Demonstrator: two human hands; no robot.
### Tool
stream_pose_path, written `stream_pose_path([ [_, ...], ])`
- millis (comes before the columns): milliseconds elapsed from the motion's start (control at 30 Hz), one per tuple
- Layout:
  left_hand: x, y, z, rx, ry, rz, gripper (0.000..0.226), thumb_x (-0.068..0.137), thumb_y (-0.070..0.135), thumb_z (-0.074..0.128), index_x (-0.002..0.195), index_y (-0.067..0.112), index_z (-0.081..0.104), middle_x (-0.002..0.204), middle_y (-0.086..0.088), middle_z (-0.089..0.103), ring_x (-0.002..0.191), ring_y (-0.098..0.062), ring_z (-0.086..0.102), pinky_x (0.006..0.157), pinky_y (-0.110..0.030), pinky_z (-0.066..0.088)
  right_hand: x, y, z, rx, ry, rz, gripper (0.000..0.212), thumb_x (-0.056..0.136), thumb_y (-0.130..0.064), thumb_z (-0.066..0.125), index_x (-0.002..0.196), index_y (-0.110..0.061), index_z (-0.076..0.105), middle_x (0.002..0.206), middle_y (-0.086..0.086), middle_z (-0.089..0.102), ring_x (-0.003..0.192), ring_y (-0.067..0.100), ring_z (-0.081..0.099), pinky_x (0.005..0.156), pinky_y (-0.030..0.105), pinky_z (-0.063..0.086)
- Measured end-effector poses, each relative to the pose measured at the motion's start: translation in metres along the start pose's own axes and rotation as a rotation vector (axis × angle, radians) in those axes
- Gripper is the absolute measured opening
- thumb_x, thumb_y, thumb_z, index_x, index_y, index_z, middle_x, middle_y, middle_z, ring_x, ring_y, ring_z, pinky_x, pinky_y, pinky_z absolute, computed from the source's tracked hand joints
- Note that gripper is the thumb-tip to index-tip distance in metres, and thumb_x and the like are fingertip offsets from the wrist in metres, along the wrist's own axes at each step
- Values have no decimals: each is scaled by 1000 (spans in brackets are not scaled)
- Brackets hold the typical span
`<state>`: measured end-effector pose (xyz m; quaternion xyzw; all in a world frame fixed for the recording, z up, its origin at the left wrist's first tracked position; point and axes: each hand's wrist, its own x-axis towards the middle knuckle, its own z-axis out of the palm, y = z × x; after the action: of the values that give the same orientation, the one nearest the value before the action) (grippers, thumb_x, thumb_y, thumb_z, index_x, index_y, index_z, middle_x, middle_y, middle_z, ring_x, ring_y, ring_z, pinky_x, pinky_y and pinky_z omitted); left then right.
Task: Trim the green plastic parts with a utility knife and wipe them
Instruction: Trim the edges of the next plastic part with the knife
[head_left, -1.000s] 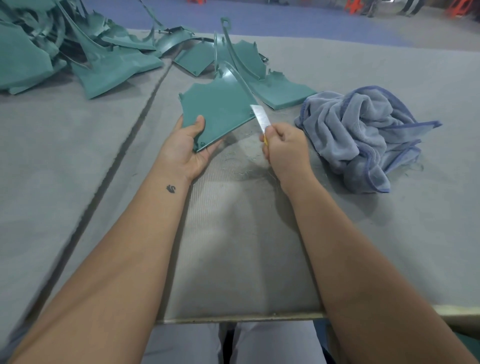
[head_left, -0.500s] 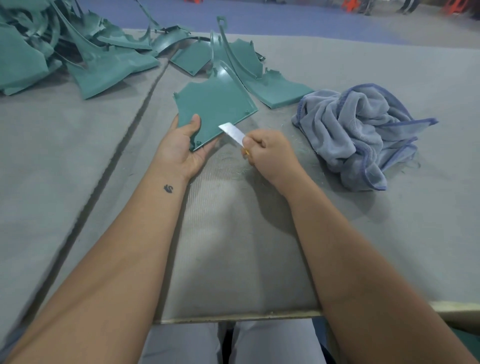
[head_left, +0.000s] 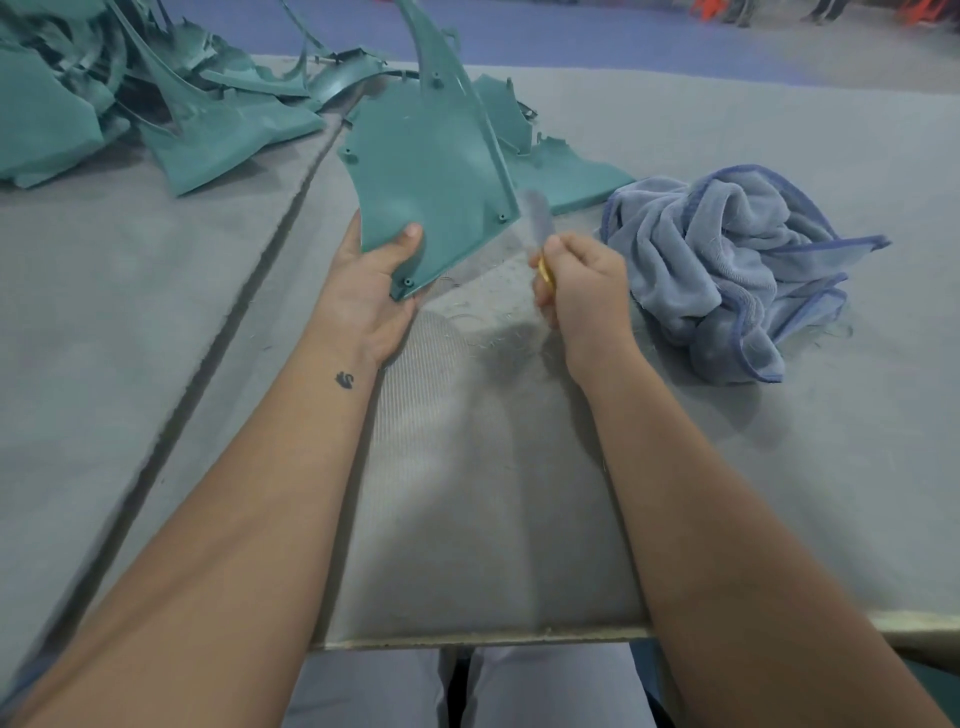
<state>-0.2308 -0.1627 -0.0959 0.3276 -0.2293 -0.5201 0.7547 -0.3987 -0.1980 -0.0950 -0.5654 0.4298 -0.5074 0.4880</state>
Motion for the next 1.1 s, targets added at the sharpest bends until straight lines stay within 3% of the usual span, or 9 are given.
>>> stream_pose_path([
  [200,-4,2,1,1,-32,11,34,90,-7,55,111,20,59,104,-2,72,95,-22,70,73,-36,59,2,3,0,-53,-5,-60,29,100,-15,43,73,-14,55,52,-1,48,44,11,37,43,21,32],
  [367,-5,3,1,-25,-20,5,36,91,-6,54,119,16,56,115,-8,66,97,-24,69,69,-34,59,4,6,0,-119,-57,-79,30,100,-14,42,71,-16,49,55,-1,42,47,7,35,46,20,30],
  [533,-6,3,0,-34,29,3,30,90,-5,56,111,17,60,98,-3,73,88,-20,72,67,-34,59,3,5,1,-46,-117,-56,29,100,-7,40,72,-13,42,61,0,38,48,6,32,45,15,27],
  [633,-6,3,-2,-36,46,-1,31,90,-5,56,114,15,60,101,-5,73,88,-20,72,67,-35,59,3,4,1,-27,-128,-30,29,100,-5,41,71,-12,41,69,6,39,51,7,32,46,15,29],
  [767,-6,1,1,-72,34,-13,44,92,-3,54,134,7,49,123,-15,62,94,-23,69,67,-33,58,0,9,8,-361,-256,-118,34,96,-9,47,64,-19,49,60,2,44,57,14,37,56,28,30],
  [967,-5,1,1,-120,23,-5,35,92,-4,53,124,10,55,119,-14,65,96,-25,70,70,-35,58,1,7,4,-134,-144,-98,29,99,-11,45,70,-15,51,57,3,39,51,10,35,51,21,30],
  [1100,-6,1,2,-96,14,0,26,93,-4,53,113,11,59,108,-11,69,92,-24,71,70,-34,58,2,10,8,-397,-256,-148,30,96,-13,47,67,-21,51,58,0,44,57,17,40,58,32,35],
])
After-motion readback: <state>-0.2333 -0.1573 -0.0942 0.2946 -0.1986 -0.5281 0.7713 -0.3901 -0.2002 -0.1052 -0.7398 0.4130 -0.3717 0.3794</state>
